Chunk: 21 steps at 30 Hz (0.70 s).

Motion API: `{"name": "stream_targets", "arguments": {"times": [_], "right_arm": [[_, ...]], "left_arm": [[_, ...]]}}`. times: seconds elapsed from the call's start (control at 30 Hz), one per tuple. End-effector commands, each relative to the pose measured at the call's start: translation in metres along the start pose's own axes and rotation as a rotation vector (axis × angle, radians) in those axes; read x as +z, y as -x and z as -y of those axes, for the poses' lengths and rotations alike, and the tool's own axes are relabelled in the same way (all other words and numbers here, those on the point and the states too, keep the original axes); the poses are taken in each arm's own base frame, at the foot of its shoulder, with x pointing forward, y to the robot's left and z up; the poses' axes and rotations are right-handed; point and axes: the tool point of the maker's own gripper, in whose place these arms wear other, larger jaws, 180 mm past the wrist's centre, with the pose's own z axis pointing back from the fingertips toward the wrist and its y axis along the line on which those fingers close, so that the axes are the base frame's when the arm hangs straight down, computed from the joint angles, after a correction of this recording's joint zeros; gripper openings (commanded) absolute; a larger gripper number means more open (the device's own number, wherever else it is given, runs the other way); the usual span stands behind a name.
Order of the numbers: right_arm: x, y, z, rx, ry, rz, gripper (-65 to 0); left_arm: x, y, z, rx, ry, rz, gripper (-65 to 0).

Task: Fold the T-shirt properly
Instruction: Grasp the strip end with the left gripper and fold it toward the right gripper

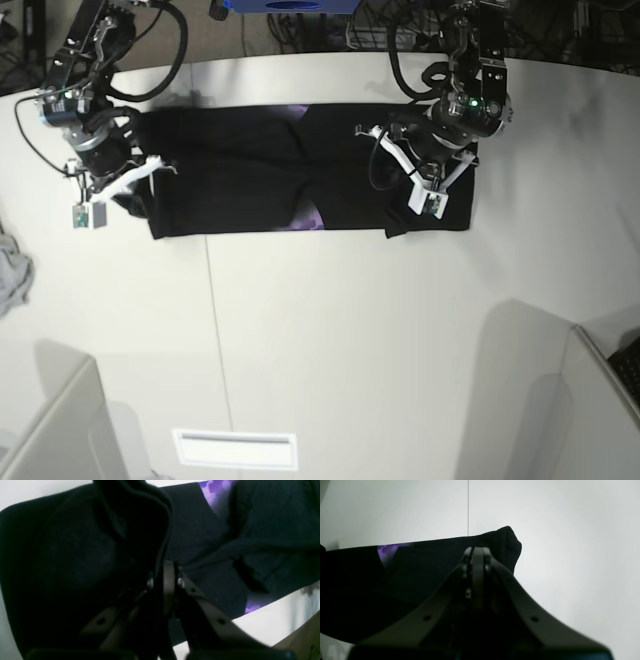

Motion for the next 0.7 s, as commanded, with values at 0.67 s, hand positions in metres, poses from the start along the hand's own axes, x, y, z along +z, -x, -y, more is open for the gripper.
{"name": "stream_targets", "arguments": {"times": [0.67], "right_arm": [[0.0021, -0.0127, -0.0011, 0.005, -0.005, 0.046, -65.0]], "left_arm": [[0.0021, -0.0104, 0.0033, -0.003, 0.013, 0.035, -57.6]]}}
